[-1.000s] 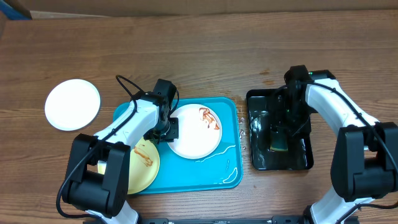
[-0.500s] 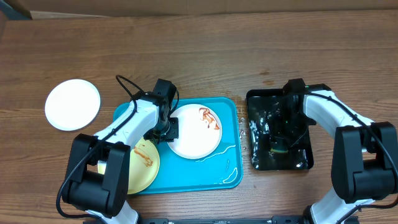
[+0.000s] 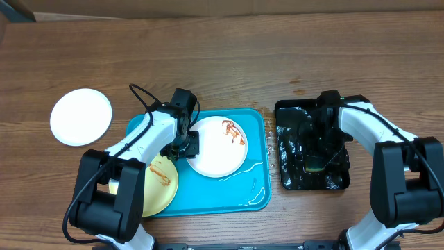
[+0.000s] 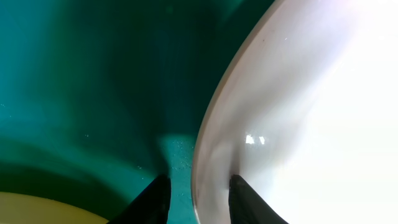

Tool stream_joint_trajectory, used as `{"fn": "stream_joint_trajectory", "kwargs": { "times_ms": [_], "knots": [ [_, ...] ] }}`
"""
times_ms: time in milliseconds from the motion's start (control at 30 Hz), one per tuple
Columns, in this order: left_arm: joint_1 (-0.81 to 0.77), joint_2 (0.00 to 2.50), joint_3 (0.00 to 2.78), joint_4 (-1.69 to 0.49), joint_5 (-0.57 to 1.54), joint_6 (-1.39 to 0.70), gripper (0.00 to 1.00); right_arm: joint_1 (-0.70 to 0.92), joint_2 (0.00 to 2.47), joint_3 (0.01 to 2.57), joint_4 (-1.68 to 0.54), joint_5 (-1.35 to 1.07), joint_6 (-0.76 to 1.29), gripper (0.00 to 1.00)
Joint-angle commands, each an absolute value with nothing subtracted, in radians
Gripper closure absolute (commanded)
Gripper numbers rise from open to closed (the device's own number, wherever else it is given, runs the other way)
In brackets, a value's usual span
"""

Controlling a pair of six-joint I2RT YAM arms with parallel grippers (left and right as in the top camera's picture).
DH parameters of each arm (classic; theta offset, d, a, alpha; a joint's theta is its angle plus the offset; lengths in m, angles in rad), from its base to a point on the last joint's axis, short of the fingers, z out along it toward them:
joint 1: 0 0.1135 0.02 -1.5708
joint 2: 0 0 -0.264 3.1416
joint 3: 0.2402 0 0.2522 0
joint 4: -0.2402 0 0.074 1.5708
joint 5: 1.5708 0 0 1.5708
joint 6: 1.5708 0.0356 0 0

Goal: Clean dirty plates on tray and stack at the side

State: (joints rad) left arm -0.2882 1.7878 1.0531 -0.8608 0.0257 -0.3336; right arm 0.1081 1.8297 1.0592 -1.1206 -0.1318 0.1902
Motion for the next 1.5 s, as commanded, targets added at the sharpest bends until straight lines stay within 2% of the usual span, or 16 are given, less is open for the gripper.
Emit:
{"fn": "stream_joint_trajectory", "kwargs": {
  "times_ms": [0,200,333,500,533,567,667,733,767,933,1100,1333,1367,1400,1433,1467],
  "knots": [
    [-0.295,1.797,1.046,-0.859,0.025,-0.318,0.67,0.111,1.831,1.111,-1.111,-0.125,0.190,0.00],
    [-0.295,1.797,1.046,-0.859,0.025,-0.318,0.67,0.111,1.831,1.118,-1.005,-0.129,0.183,0.01],
    [-0.295,1.797,1.046,-0.859,0.025,-0.318,0.66,0.111,1.831,1.118,-0.952,-0.128,0.183,0.20],
    [-0.295,1.797,1.046,-0.859,0.026,-0.318,0.66,0.111,1.831,1.118,-0.896,-0.117,0.183,0.55],
    [-0.295,1.797,1.046,-0.859,0.026,-0.318,0.66,0.111,1.831,1.118,-0.891,-0.114,0.183,0.91],
    [-0.295,1.797,1.046,-0.859,0.025,-0.318,0.66,0.111,1.831,1.118,-0.892,-0.114,0.183,0.96],
    [-0.295,1.797,1.046,-0.858,0.025,-0.318,0.66,0.111,1.831,1.118,-0.899,-0.114,0.183,0.96],
    [-0.295,1.797,1.046,-0.859,0.025,-0.318,0.66,0.111,1.831,1.119,-0.900,-0.114,0.183,0.40],
    [-0.295,1.797,1.046,-0.859,0.025,-0.318,0.65,0.110,1.831,1.124,-0.908,-0.114,0.183,0.26],
    [-0.295,1.797,1.046,-0.859,0.025,-0.318,0.62,0.109,1.831,1.235,-1.083,-0.114,0.183,0.22],
    [-0.295,1.797,1.046,-0.859,0.025,-0.318,0.62,0.110,1.831,1.225,-1.195,-0.109,0.183,0.29],
    [-0.295,1.797,1.046,-0.859,0.025,-0.318,0.62,0.109,1.831,1.073,-1.008,-0.103,0.187,0.36],
    [-0.295,1.797,1.046,-0.859,0.025,-0.318,0.62,0.109,1.831,1.053,-0.974,-0.103,0.187,0.41],
    [-0.295,1.797,1.046,-0.858,0.025,-0.318,0.62,0.109,1.831,1.042,-0.953,-0.103,0.187,0.57],
    [-0.295,1.797,1.046,-0.858,0.025,-0.318,0.62,0.109,1.831,1.038,-0.942,-0.105,0.186,0.82],
    [-0.295,1.797,1.046,-0.859,0.023,-0.318,0.62,0.109,1.831,1.046,-0.952,-0.110,0.186,0.95]
  ]
}}
